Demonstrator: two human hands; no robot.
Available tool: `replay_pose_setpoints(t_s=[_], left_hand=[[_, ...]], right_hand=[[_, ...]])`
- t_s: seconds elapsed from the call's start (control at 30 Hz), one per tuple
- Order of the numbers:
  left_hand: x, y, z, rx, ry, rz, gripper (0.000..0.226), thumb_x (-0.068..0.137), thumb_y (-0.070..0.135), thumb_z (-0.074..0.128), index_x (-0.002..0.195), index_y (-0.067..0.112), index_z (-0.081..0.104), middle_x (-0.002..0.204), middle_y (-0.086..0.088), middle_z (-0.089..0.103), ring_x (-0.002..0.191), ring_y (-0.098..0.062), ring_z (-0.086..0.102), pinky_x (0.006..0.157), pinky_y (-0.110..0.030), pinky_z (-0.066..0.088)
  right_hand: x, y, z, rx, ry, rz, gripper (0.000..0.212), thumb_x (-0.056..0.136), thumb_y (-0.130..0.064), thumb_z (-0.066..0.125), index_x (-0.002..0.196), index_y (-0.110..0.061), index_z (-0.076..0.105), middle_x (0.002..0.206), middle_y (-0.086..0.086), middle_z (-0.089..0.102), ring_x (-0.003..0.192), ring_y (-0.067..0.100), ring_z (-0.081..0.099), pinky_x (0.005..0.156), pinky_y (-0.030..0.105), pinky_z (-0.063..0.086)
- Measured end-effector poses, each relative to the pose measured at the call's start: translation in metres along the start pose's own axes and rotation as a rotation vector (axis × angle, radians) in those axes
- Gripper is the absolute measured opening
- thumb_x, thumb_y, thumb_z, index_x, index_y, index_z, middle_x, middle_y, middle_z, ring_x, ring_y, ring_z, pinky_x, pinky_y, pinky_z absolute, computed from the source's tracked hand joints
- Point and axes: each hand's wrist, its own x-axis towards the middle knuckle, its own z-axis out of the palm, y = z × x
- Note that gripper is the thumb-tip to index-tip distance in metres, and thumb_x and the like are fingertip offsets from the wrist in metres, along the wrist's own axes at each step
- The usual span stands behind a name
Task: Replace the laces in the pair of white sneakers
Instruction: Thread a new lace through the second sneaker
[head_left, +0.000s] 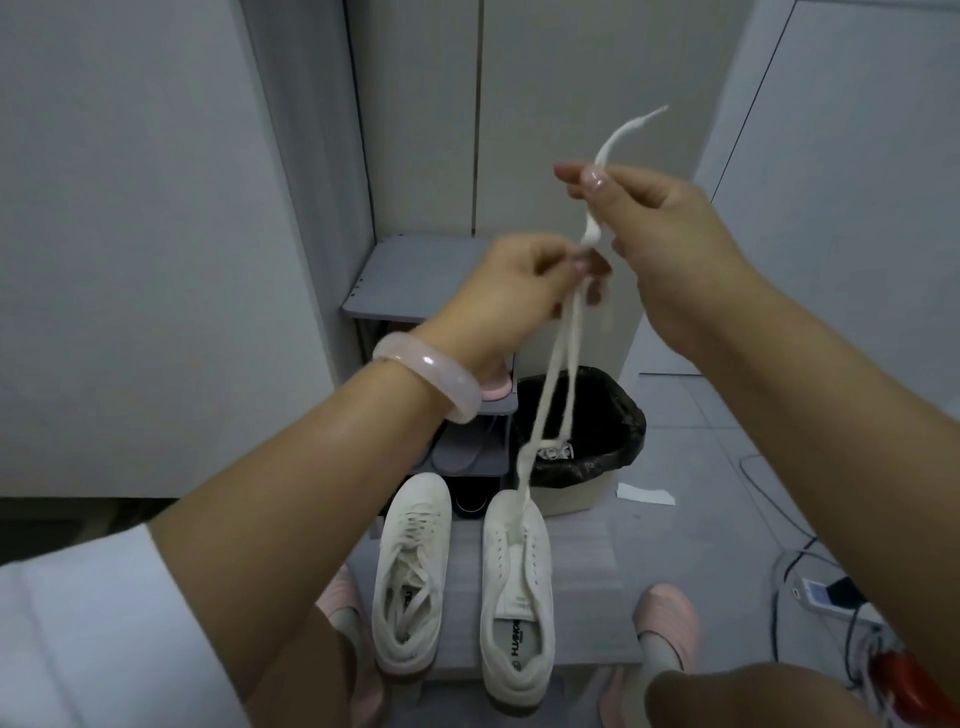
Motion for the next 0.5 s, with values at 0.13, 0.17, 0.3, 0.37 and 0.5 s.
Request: replay_pose_setpoints(t_s=[0.13, 0.17, 0.3, 0.37, 0.5], left_hand=[[0.012, 0.015, -0.015, -0.3, 0.139, -0.006, 0.022, 0.097, 0.004, 0.04, 0.086, 0.005, 0.059, 0.076, -0.006, 0.061, 0.068, -0.01, 0.063, 0.073, -0.021, 0.055], [0.013, 0.017, -0.018, -0.303, 0.135, 0.008, 0.022, 0.097, 0.003, 0.04, 0.086, 0.005, 0.059, 0.077, -0.006, 0.06, 0.069, -0.01, 0.063, 0.074, -0.021, 0.055], [0.011, 0.018, -0.022, -0.271, 0.13, 0.042, 0.022, 0.097, 0.003, 0.039, 0.086, 0.007, 0.057, 0.075, -0.005, 0.058, 0.073, -0.011, 0.062, 0.079, -0.022, 0.053], [0.01, 0.016, -0.026, -0.293, 0.129, 0.022, 0.022, 0.098, 0.005, 0.038, 0.086, 0.008, 0.056, 0.076, -0.004, 0.06, 0.073, -0.011, 0.063, 0.078, -0.022, 0.054], [0.009, 0.017, -0.036, -0.227, 0.201, -0.085, 0.024, 0.1, 0.014, 0.036, 0.087, 0.01, 0.056, 0.079, -0.003, 0.061, 0.066, -0.013, 0.064, 0.074, -0.028, 0.056]], right_hand=[[-0.011, 0.019, -0.004, -0.057, -0.178, 0.245, 0.038, 0.089, -0.059, 0.038, 0.109, -0.034, 0.06, 0.103, -0.012, 0.065, 0.097, 0.004, 0.061, 0.092, 0.028, 0.04], [-0.015, 0.022, -0.004, -0.083, -0.263, 0.263, 0.041, 0.087, -0.06, 0.039, 0.108, -0.032, 0.061, 0.104, -0.008, 0.068, 0.098, 0.006, 0.064, 0.098, 0.032, 0.038], [-0.022, 0.023, -0.004, -0.035, -0.298, 0.223, 0.019, 0.091, -0.029, 0.055, 0.084, -0.016, 0.068, 0.068, -0.006, 0.069, 0.071, 0.007, 0.068, 0.086, 0.028, 0.054], [-0.021, 0.021, -0.004, 0.0, -0.277, 0.223, 0.019, 0.094, -0.022, 0.052, 0.084, -0.013, 0.065, 0.057, -0.007, 0.06, 0.059, 0.007, 0.062, 0.072, 0.025, 0.057], [-0.012, 0.009, -0.009, 0.474, -0.166, 0.207, 0.022, 0.099, -0.015, 0.038, 0.082, -0.014, 0.052, 0.049, -0.008, 0.047, 0.045, 0.007, 0.047, 0.055, 0.021, 0.05]])
